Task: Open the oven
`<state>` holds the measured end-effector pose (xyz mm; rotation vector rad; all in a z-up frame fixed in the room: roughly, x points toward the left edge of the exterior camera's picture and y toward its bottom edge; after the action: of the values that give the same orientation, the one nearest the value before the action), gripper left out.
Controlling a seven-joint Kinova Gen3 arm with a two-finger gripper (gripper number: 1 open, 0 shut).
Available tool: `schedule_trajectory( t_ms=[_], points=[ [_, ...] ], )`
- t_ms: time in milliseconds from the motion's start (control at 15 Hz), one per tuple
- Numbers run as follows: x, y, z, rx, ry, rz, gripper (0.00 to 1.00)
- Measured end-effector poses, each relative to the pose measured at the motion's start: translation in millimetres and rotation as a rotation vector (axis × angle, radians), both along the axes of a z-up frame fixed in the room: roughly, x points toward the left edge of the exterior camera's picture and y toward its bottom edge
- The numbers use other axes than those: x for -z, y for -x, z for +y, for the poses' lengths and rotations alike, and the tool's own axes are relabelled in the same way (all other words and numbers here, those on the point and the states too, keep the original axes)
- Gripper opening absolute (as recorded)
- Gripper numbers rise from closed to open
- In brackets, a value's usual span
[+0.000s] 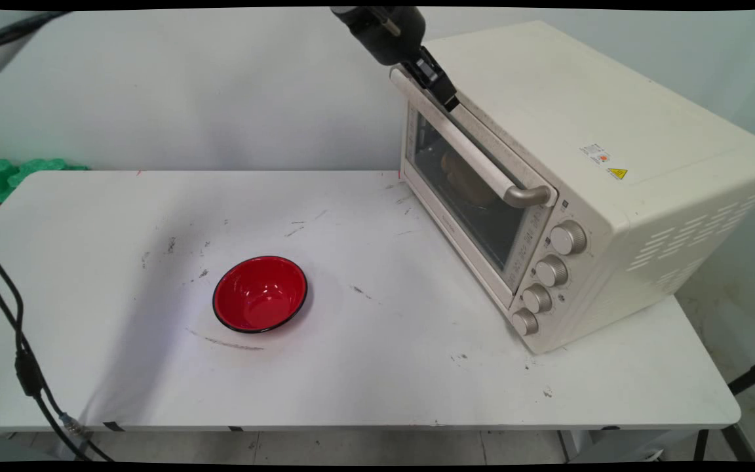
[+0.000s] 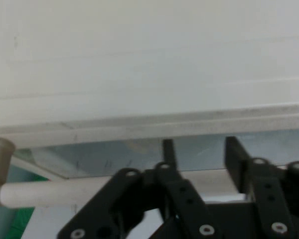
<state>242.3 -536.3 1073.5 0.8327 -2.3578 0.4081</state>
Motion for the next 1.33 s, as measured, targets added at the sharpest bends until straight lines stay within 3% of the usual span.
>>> schedule_trajectory(
  t_ms=[733,1333],
  points=[
    [14,11,-13,0.001,-0.022,-0.022,0.0],
    [31,-26,32,-0.04,-0.06,0.026,0.0]
  ],
)
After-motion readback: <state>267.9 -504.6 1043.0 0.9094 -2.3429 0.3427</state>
